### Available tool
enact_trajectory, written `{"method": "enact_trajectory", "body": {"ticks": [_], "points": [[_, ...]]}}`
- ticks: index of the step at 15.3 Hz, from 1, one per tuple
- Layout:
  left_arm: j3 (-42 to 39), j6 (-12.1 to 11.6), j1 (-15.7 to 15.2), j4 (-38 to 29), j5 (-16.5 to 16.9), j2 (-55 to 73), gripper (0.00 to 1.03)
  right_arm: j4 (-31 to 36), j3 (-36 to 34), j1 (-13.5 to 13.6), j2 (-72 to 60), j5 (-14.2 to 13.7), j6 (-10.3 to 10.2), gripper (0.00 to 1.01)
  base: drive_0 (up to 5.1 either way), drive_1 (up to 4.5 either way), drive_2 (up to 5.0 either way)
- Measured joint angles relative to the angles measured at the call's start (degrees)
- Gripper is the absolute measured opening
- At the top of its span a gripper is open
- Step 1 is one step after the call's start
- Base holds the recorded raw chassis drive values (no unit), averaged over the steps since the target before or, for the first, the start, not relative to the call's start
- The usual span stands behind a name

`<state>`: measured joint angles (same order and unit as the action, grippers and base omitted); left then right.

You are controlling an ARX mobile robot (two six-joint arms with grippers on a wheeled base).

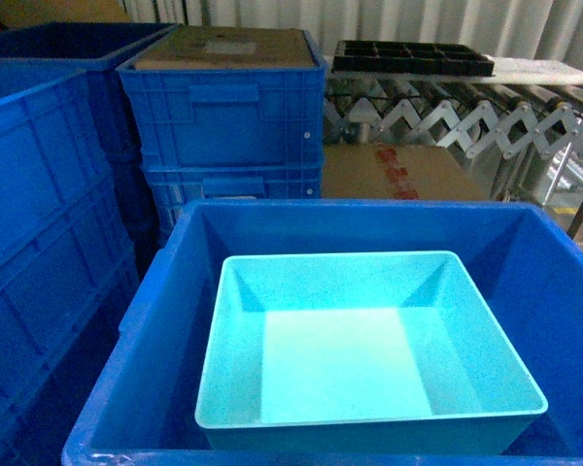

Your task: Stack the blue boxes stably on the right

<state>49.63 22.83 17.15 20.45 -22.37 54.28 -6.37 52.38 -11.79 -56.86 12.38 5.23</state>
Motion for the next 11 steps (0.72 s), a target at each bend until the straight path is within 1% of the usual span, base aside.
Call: {"method": "enact_trajectory", "body": {"ticks": [1,2,3,5,6,7,8,9,11], "points": [[0.24,-0.35,-1.51,-4.35,-0.39,0.11,0.98,0.83,0.52,-0.13,-0.61,-0.61,-0.81,0.98,0.0,0.0,0.0],[0.26,-0.31,-2.71,-6.32,1.27,1.33,0.98,0.0,0.63,0.26,-1.92,-0.87,-1.29,0.98,0.0,0.0,0.0],[0.04,-0.31,-2.62,-5.51,2.03,2.19,0.98,-0.17,0.59,0.63,-2.82,-0.79,-1.44,0.98,0.0,0.0,0.0],[0.02,-0.31,-2.38,-5.75,2.16,2.19,0.98,0.07,0.59,0.55,-2.51,-0.87,-1.64,0.98,0.0,0.0,0.0],[-4.24,-3.96,-3.48,-18.18,5.86,0.55,0.91,12.39,-4.26,1.31,-0.5,-2.23,-3.13,0.86,0.0,0.0,0.0],[-11.39,-10.1,-5.03,-28.83,9.6,-3.3,0.78,19.15,-10.86,2.56,3.3,-2.89,-3.8,0.74,0.0,0.0,0.0],[-18.64,-16.5,-6.62,-36.39,11.58,-6.86,0.64,23.54,-17.46,3.74,6.45,-3.96,-4.2,0.59,0.0,0.0,0.0],[-23.43,-19.41,-8.04,-40.17,12.83,-9.2,0.49,25.97,-22.86,4.79,8.79,-5.11,-4.26,0.44,0.0,0.0,0.0],[-25.0,-20.15,-8.52,-40.89,13.35,-9.97,0.44,26.56,-24.68,4.96,9.6,-5.35,-4.31,0.39,0.0,0.0,0.0]]}}
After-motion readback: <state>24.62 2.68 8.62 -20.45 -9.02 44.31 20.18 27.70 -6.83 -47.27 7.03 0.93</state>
